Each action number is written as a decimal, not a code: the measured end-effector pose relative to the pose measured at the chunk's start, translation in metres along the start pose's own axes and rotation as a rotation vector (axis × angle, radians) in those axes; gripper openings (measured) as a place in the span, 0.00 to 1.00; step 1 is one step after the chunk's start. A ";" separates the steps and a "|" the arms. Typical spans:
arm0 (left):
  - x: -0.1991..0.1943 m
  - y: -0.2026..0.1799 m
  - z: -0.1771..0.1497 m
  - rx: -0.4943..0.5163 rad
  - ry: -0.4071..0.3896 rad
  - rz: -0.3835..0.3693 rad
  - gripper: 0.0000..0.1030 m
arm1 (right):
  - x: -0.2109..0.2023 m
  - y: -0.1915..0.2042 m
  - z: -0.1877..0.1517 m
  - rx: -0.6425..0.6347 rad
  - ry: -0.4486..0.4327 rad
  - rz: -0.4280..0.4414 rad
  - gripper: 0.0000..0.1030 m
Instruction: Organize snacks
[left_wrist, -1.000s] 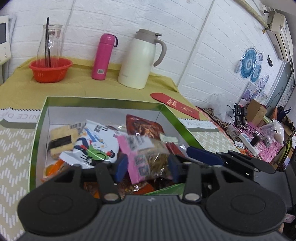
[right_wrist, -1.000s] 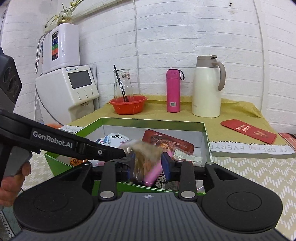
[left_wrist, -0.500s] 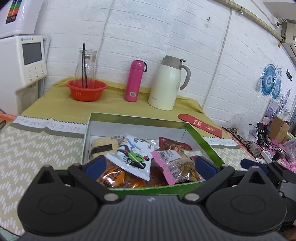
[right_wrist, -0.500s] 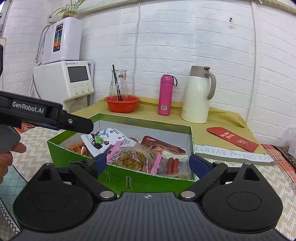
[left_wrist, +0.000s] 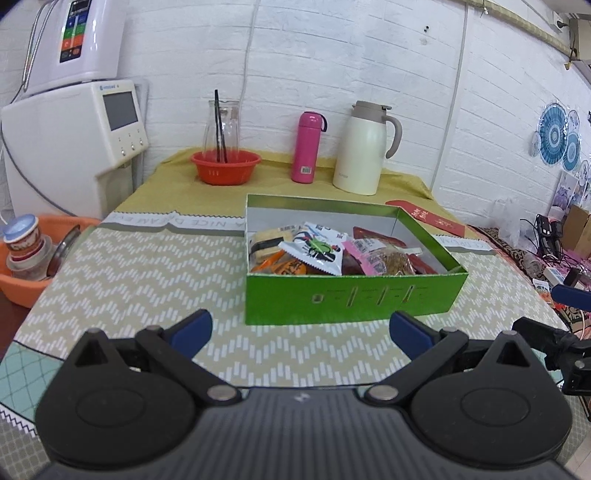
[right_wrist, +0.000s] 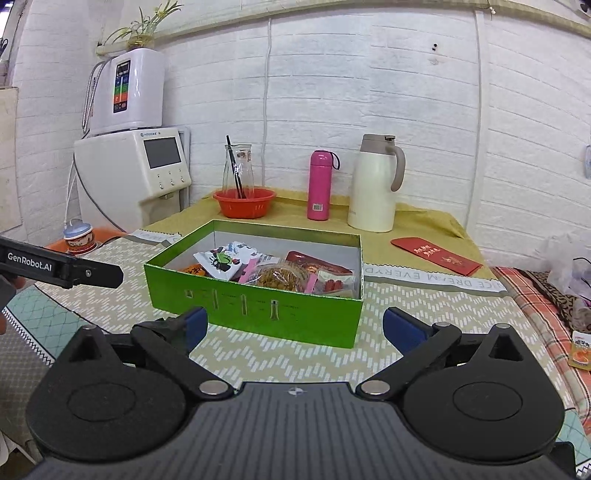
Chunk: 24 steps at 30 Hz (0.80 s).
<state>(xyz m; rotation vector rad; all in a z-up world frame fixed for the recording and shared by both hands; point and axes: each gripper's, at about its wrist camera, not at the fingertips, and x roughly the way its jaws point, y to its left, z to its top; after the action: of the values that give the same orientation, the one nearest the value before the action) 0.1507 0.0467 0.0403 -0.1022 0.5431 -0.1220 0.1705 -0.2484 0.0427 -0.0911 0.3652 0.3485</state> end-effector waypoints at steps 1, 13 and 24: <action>-0.004 0.000 -0.003 0.006 0.001 0.014 0.99 | -0.003 0.003 -0.002 -0.009 0.000 0.000 1.00; -0.025 -0.005 -0.026 0.060 0.000 0.079 0.99 | -0.019 0.016 -0.022 -0.031 0.033 -0.012 1.00; -0.029 -0.010 -0.032 0.084 0.001 0.066 0.99 | -0.020 0.017 -0.028 -0.020 0.051 -0.014 1.00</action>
<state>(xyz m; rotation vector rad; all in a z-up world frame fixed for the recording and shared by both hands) 0.1088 0.0394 0.0294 -0.0026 0.5409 -0.0800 0.1372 -0.2427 0.0238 -0.1222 0.4110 0.3367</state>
